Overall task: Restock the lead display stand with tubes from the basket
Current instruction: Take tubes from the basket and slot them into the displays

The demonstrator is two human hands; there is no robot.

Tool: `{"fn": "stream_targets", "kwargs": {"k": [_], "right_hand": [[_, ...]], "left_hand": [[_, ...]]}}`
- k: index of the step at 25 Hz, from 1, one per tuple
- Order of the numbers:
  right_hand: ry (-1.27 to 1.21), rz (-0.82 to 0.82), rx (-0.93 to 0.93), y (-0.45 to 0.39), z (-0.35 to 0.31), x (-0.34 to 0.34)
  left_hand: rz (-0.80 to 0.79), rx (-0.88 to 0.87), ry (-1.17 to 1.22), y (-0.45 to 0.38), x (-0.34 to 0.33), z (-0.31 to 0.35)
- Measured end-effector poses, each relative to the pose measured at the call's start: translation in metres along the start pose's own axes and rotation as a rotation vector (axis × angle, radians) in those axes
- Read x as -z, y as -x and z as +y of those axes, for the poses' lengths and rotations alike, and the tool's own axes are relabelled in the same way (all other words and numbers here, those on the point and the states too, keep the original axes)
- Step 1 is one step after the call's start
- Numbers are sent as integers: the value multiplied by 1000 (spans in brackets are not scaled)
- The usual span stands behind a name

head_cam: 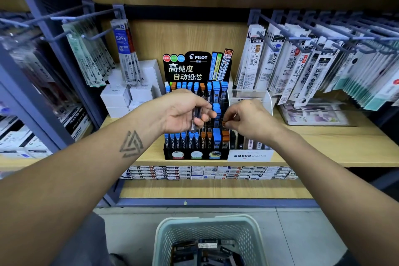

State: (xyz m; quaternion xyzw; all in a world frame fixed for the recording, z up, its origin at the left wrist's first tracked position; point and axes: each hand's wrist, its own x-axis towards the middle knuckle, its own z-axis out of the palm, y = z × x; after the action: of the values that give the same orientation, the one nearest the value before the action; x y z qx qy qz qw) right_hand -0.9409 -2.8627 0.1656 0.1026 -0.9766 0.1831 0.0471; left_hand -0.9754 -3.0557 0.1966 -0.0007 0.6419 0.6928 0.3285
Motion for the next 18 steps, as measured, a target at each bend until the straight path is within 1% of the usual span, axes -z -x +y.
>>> {"fn": "stream_targets", "kwargs": {"k": [2,3,5,6,7,9,10,12,14,16,18], "right_hand": [[31,-26,2,0,3,-1],[25,-7,-1,0,4,1],[-112,82,-43,-2,3,7],[-267,130,-79,-3,2,10],[-477,155,-118,-4,-2,13],[-877,103,-159,-4,-11,13],[-982,56,-152,-5,-15,10],[-1063,-8,-118,-7,-19,5],[-1134,-26,-125,-10,-19,5],[-1210,-5,-166,-13,-17,9],[-1242,50,-184,-15,-14,14]], "left_hand": [[-24,7,-8,1,0,0],[-33,8,-9,3,0,-1],[-46,11,-22,4,0,-2],[-53,11,-39,5,1,-2],[-64,11,-60,5,0,-3],[-104,22,-99,6,0,-3],[-128,32,-109,7,-1,-3],[-166,51,-106,9,-2,-3],[-192,51,-102,13,1,-2],[-175,36,-124,16,8,0],[-109,8,-183,17,18,0]]}}
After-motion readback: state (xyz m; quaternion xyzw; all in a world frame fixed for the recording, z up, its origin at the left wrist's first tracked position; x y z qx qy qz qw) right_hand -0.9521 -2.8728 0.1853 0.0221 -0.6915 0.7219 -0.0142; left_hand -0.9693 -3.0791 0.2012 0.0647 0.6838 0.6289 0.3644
